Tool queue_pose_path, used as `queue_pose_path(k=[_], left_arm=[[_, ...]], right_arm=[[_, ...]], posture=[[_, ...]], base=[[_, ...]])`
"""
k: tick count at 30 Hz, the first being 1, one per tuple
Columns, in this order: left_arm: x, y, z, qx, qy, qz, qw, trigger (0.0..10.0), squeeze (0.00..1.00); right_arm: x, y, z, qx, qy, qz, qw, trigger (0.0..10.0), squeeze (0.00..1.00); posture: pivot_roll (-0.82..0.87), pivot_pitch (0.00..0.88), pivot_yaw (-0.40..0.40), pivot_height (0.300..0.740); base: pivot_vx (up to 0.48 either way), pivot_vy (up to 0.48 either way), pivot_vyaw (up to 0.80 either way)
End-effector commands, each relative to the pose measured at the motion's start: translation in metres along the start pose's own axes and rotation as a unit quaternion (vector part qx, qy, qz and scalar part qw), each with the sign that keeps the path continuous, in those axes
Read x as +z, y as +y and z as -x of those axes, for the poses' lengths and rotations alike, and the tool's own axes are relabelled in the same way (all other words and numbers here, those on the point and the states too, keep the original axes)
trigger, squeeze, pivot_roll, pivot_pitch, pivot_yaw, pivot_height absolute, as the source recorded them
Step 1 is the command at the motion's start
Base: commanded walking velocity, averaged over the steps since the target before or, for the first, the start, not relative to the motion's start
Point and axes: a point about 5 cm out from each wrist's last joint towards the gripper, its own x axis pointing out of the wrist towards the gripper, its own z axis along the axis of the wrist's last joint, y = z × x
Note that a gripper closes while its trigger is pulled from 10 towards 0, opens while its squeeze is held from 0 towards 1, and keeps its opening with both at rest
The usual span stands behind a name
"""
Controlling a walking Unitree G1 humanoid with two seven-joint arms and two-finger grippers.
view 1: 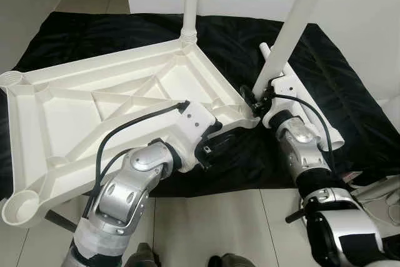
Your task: Building children table
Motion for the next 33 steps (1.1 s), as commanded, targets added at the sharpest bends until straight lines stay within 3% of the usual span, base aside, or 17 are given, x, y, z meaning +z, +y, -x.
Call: queue_pose_path(k=[1,6,7,10,22,29,33], left_arm=[[-0.001,0.000,-0.001,0.020,0.004,0.006,1.000,10.0,0.00],[-0.001,-0.002,-0.002,0.018,0.003,0.004,1.000,10.0,0.00],[0.000,-0.002,-0.004,0.016,0.001,0.003,1.000,10.0,0.00],[0.001,-0.002,-0.005,0.015,0.000,0.002,1.000,10.0,0.00],[0.003,0.002,-0.006,0.018,-0.002,-0.003,1.000,10.0,0.00],[0.003,0.002,-0.006,0.023,-0.002,-0.002,1.000,10.0,0.00],[0.003,0.002,-0.006,0.024,-0.003,-0.001,1.000,10.0,0.00]], right_arm=[[-0.025,-0.004,0.012,-0.042,0.060,-0.018,0.997,10.0,0.00],[-0.030,0.005,0.011,-0.075,0.070,-0.038,0.994,10.0,0.00],[-0.033,0.013,0.009,-0.091,0.079,-0.060,0.991,10.0,0.00],[-0.032,0.016,0.006,-0.089,0.081,-0.071,0.990,10.0,0.00],[-0.030,0.000,-0.004,-0.057,0.146,-0.071,0.985,10.0,0.00],[-0.032,0.001,-0.003,-0.063,0.158,-0.098,0.981,10.0,0.00],[-0.032,0.001,-0.003,-0.060,0.158,-0.087,0.982,10.0,0.00]], posture=[[-0.03,0.106,-0.032,0.740],[-0.03,0.101,-0.028,0.740],[-0.04,0.097,-0.021,0.740],[-0.04,0.097,-0.021,0.740],[-0.04,0.092,-0.015,0.740],[-0.04,0.093,-0.019,0.740],[-0.04,0.094,-0.018,0.740]], base=[[0.000,0.000,0.00],[0.000,0.000,0.00],[0.000,0.000,0.00],[0.000,0.000,0.00],[0.000,0.000,0.00],[0.000,0.000,0.00],[0.000,0.000,0.00]])
